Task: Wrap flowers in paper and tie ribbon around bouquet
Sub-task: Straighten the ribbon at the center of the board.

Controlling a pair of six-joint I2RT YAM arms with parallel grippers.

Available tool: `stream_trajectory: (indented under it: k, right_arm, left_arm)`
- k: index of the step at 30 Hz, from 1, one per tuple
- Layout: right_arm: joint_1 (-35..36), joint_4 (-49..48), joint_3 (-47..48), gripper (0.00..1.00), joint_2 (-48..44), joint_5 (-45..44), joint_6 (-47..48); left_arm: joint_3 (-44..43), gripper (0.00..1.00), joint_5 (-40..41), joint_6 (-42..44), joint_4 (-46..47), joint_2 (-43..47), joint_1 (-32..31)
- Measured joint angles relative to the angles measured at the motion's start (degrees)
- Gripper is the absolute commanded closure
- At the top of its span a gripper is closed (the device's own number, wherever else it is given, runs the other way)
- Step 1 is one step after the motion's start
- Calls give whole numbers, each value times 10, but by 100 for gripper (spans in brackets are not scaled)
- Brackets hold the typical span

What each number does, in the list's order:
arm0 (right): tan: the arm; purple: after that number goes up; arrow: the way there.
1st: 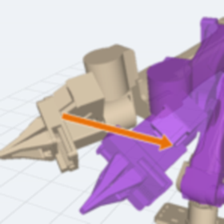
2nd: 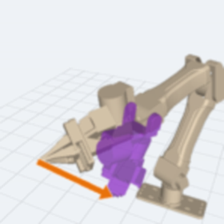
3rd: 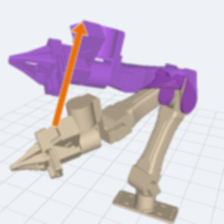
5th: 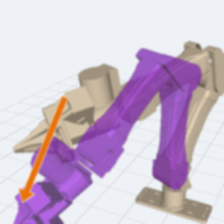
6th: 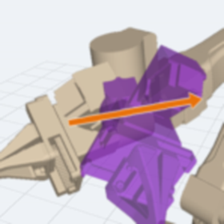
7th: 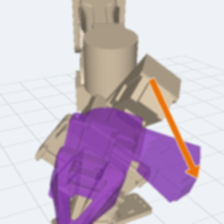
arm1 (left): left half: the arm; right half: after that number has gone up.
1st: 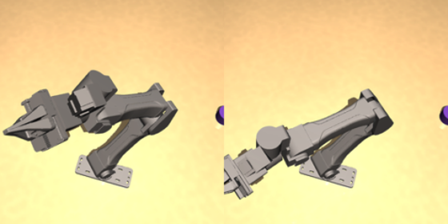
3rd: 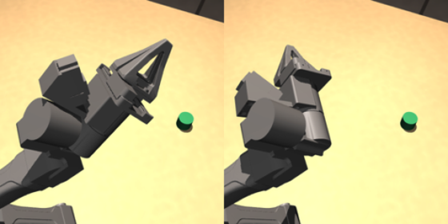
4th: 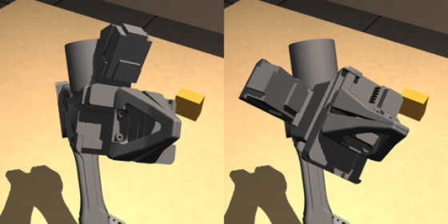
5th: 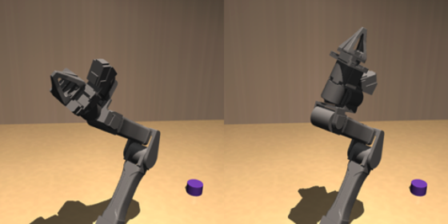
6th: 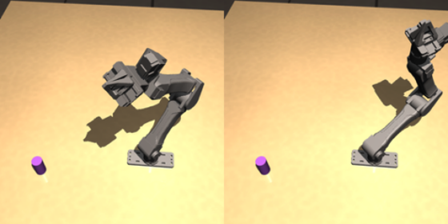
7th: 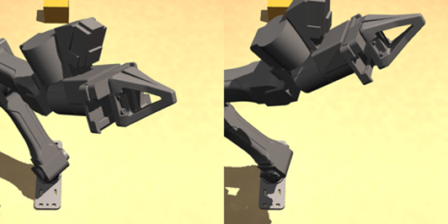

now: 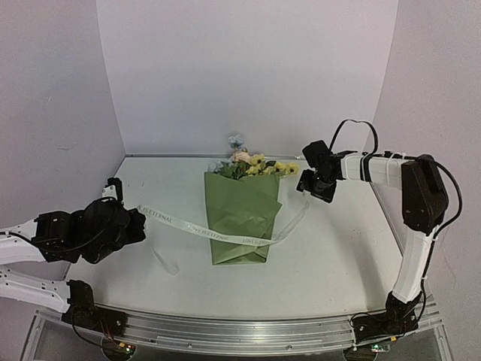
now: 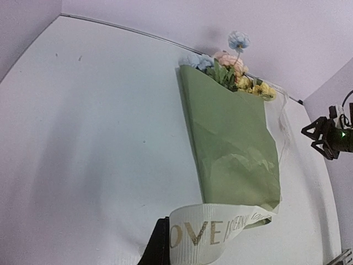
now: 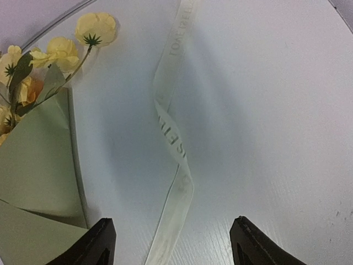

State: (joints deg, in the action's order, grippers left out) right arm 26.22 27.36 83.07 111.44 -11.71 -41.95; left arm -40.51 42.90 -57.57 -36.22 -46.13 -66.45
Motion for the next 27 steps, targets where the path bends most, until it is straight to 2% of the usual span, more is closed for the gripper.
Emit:
stream_trajectory:
  k: [11, 19, 27]
  right_arm:
    - [-5, 11, 107, 31, 127, 57, -7]
    - [2, 23, 109, 35, 140, 71, -18]
    - [39, 31, 98, 41, 141, 71, -30]
  left_arm:
    - [-19, 100, 73, -30, -101, 56, 0]
    - [-37, 100, 95, -29, -116, 61, 0]
    - [-50, 100, 106, -25, -124, 61, 0]
